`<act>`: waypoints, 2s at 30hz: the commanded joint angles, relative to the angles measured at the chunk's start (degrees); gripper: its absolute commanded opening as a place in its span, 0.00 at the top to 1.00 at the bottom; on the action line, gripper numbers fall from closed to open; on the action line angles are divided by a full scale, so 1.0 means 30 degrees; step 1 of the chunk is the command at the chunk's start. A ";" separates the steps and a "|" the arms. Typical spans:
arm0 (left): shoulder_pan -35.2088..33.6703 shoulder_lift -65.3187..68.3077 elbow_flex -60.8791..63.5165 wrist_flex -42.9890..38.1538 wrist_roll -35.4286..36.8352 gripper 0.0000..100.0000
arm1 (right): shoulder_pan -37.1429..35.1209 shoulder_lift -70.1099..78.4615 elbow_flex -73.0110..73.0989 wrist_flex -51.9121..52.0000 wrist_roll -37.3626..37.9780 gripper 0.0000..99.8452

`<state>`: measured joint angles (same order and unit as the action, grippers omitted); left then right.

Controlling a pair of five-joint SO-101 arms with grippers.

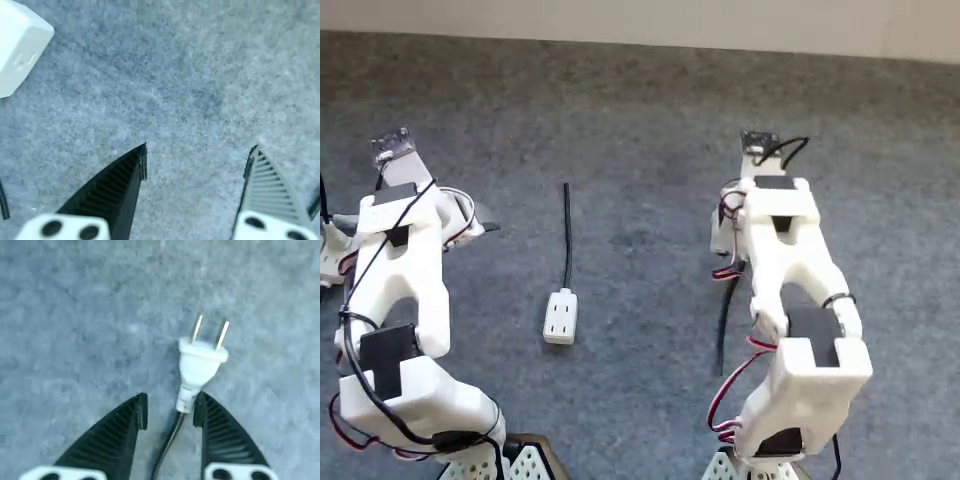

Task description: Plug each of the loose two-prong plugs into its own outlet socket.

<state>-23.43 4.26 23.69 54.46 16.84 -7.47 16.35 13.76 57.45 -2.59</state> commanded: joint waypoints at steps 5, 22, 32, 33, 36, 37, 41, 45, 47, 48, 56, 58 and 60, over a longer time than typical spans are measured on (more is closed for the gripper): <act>-0.0044 -0.0161 -0.0073 -0.0176 0.0147 0.69 | -0.0278 0.0894 -0.0190 -0.0689 -0.0205 0.94; 0.0308 -0.0220 -0.2681 0.3253 -0.5216 0.69 | -0.2388 -0.2681 0.0542 0.3062 0.6300 0.99; -0.0073 -0.4557 -0.9245 1.3128 -1.6586 0.68 | -1.0945 -1.6571 0.9070 0.1978 0.9055 0.99; -0.0073 -0.5700 -0.8571 1.3216 -1.7026 0.67 | -1.2000 -1.7363 0.9333 0.2330 0.8791 0.99; 0.0366 -0.9392 -0.5026 1.2630 -1.8198 0.65 | -1.4579 -1.8652 0.9304 0.2857 0.7941 0.99; 0.0659 -1.0740 -0.3443 1.2132 -1.8344 0.65 | -1.5223 -1.8886 0.9333 0.2828 0.7707 0.99; 0.2242 -1.6454 0.2916 0.9641 -1.8374 0.65 | -1.7099 -1.9004 0.9685 0.1890 0.6476 0.99; 0.3648 -2.1231 0.6784 0.8938 -1.7289 0.65 | -1.7773 -1.9150 1.1238 0.0513 0.6300 0.99; 0.4088 -2.3136 0.7722 0.8938 -1.6557 0.63 | -1.7832 -1.9150 1.2088 -0.0396 0.6271 0.99; 0.4322 -2.4044 0.8073 0.8938 -1.6147 0.63 | -1.7861 -1.9150 1.2586 -0.0864 0.6271 0.99; 0.7194 -2.8850 1.0447 0.8938 -1.2718 0.63 | -1.7832 -1.9179 1.4168 -0.1919 0.5128 0.99; 0.7751 -2.9524 1.1092 0.8938 -1.2161 0.63 | -1.7802 -1.9179 1.4168 -0.1919 0.4894 0.99; 0.8044 -2.9934 1.1707 0.8821 -1.2044 0.63 | -1.7832 -1.9179 1.4168 -0.1919 0.4806 0.99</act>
<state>-2.86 -82.68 56.57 81.80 -20.97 -60.40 -39.56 56.66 52.53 12.88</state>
